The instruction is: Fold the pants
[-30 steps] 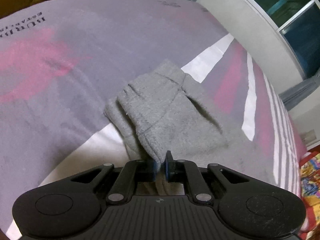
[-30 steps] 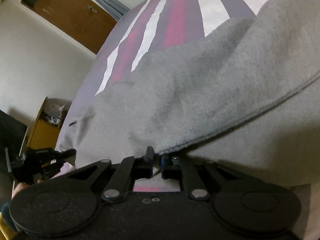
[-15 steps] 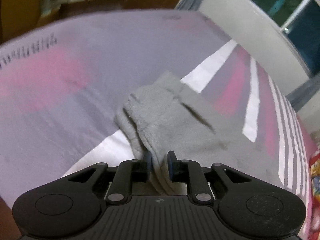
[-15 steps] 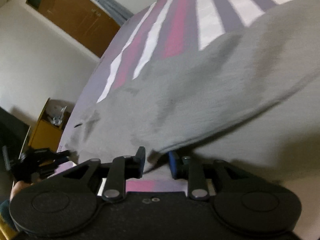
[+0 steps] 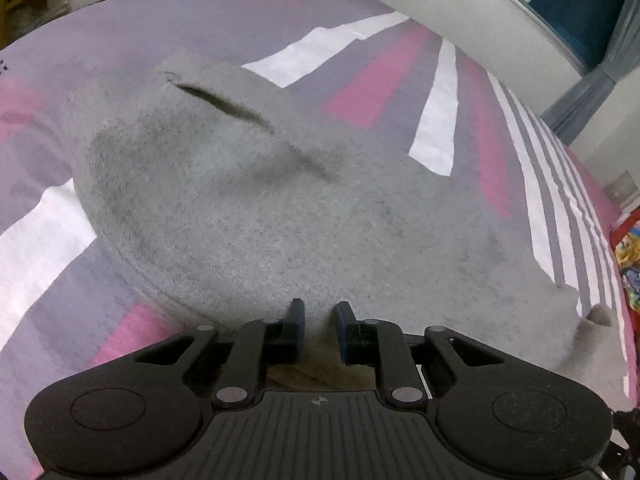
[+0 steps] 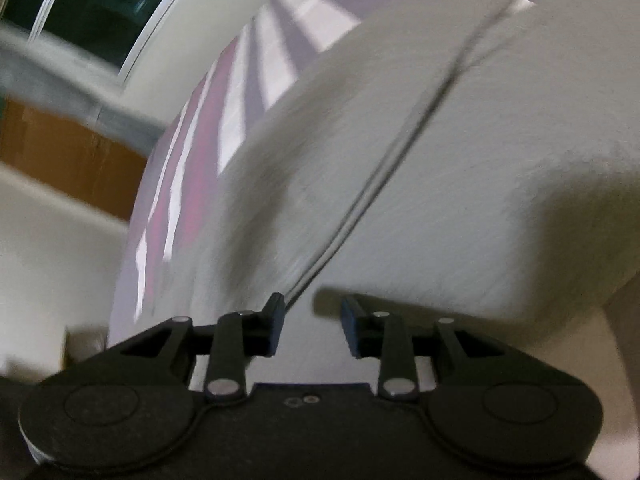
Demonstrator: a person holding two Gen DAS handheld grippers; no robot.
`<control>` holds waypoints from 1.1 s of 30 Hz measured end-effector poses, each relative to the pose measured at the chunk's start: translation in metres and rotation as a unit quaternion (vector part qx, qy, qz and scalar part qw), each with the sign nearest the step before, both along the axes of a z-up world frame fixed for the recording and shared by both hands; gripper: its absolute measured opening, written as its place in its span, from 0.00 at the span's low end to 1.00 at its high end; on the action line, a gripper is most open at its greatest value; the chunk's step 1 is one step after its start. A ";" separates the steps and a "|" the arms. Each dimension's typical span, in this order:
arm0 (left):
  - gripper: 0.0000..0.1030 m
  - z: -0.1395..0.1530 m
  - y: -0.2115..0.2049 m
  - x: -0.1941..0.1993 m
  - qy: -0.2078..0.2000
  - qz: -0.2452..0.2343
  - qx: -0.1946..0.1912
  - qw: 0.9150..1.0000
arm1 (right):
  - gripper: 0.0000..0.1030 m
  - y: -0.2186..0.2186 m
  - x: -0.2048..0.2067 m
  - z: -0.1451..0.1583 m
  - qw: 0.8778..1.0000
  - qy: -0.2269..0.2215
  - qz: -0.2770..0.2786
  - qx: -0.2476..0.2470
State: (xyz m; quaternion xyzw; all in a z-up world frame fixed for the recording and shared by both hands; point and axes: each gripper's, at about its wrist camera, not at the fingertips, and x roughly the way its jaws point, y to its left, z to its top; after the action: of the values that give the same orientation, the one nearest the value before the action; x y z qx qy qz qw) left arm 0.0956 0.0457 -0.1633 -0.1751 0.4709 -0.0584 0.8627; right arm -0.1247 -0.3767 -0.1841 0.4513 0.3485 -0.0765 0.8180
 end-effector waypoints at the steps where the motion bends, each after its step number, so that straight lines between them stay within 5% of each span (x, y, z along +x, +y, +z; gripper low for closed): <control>1: 0.17 0.000 -0.001 0.000 0.001 -0.001 0.002 1.000 | 0.26 -0.006 0.002 -0.006 1.000 -0.007 -0.017 0.010; 8: 0.17 0.002 -0.004 0.000 0.002 -0.008 0.021 1.000 | 0.21 -0.023 0.028 -0.017 0.994 -0.041 -0.103 0.006; 12: 0.17 0.002 -0.008 0.002 0.002 -0.008 0.028 1.000 | 0.07 -0.018 0.025 -0.011 0.994 -0.045 -0.091 -0.029; 19: 0.17 0.003 -0.013 0.000 -0.007 -0.024 0.045 0.999 | 0.06 0.009 -0.038 0.061 0.978 -0.113 -0.080 -0.159; 22: 0.17 0.003 -0.014 -0.001 -0.011 -0.027 0.049 0.998 | 0.06 0.022 -0.071 0.053 0.976 -0.086 -0.063 -0.189; 25: 0.17 0.003 -0.017 -0.003 -0.014 -0.030 0.056 0.998 | 0.06 0.016 -0.074 0.014 0.985 -0.001 -0.060 -0.165; 27: 0.17 0.005 -0.019 -0.003 -0.013 -0.030 0.063 0.997 | 0.07 0.011 -0.072 0.005 0.987 -0.003 -0.062 -0.147; 29: 0.17 0.011 -0.022 -0.005 -0.016 -0.027 0.068 0.997 | 0.27 0.009 -0.071 0.011 0.988 -0.019 -0.062 -0.137; 31: 0.17 0.017 -0.022 -0.008 -0.021 -0.020 0.054 0.998 | 0.37 -0.004 -0.072 0.013 0.990 -0.035 -0.073 -0.115; 33: 0.17 0.021 -0.028 -0.011 -0.025 -0.025 0.049 0.998 | 0.37 -0.018 -0.078 0.013 0.989 -0.041 -0.095 -0.106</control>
State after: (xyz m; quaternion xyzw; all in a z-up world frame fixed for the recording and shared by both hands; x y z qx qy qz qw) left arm 0.0851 0.0173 -0.1424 -0.1192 0.4557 -0.0606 0.8800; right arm -0.2024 -0.3949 -0.1708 0.3956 0.2602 -0.1721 0.8638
